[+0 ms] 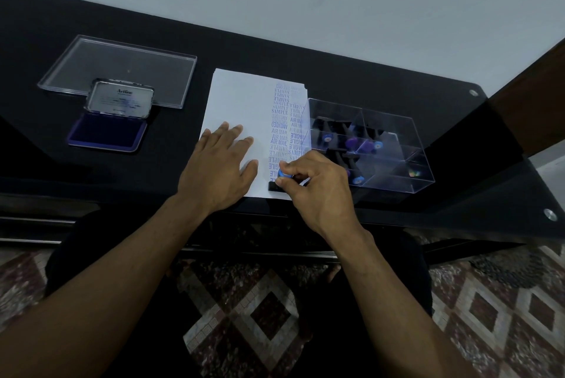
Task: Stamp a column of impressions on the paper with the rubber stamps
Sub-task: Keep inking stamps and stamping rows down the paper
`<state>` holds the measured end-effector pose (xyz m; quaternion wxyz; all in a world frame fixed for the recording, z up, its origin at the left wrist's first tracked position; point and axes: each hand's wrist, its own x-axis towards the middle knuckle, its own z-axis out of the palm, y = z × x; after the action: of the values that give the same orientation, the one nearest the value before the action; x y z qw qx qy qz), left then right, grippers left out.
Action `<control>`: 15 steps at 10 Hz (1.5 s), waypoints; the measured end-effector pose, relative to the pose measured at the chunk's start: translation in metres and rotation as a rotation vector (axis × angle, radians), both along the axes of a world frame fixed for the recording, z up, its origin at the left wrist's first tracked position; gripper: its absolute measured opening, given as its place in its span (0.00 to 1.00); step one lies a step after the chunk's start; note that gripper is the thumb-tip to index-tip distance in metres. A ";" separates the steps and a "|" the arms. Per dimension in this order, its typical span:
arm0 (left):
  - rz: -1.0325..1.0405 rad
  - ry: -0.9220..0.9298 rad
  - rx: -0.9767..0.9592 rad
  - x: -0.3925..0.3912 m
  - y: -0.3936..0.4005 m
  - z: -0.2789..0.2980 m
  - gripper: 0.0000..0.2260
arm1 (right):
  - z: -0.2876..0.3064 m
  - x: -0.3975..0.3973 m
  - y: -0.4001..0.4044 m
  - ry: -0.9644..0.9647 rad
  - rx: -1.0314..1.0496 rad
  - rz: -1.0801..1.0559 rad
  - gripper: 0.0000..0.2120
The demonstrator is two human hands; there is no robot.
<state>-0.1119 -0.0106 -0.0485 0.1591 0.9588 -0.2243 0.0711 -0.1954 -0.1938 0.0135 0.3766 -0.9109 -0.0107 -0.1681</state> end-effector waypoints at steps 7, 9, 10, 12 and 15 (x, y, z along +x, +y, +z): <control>-0.015 0.006 -0.020 0.000 0.002 -0.001 0.27 | 0.003 -0.008 -0.025 -0.061 0.631 -0.305 0.07; -0.013 0.004 -0.017 0.000 0.001 -0.002 0.27 | 0.008 -0.007 -0.025 -0.093 0.790 -0.313 0.09; -0.015 0.006 -0.020 0.000 0.001 -0.001 0.27 | 0.006 -0.007 -0.024 -0.101 0.796 -0.314 0.08; -0.015 0.018 -0.026 0.000 0.001 0.000 0.27 | 0.004 -0.006 -0.024 -0.088 0.815 -0.329 0.06; -0.017 0.026 -0.020 0.000 0.001 0.000 0.27 | 0.005 -0.006 -0.023 -0.075 0.806 -0.329 0.06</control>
<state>-0.1121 -0.0091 -0.0483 0.1722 0.9560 -0.2298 0.0597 -0.2010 -0.2168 0.0185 0.6697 -0.6739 0.1871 -0.2497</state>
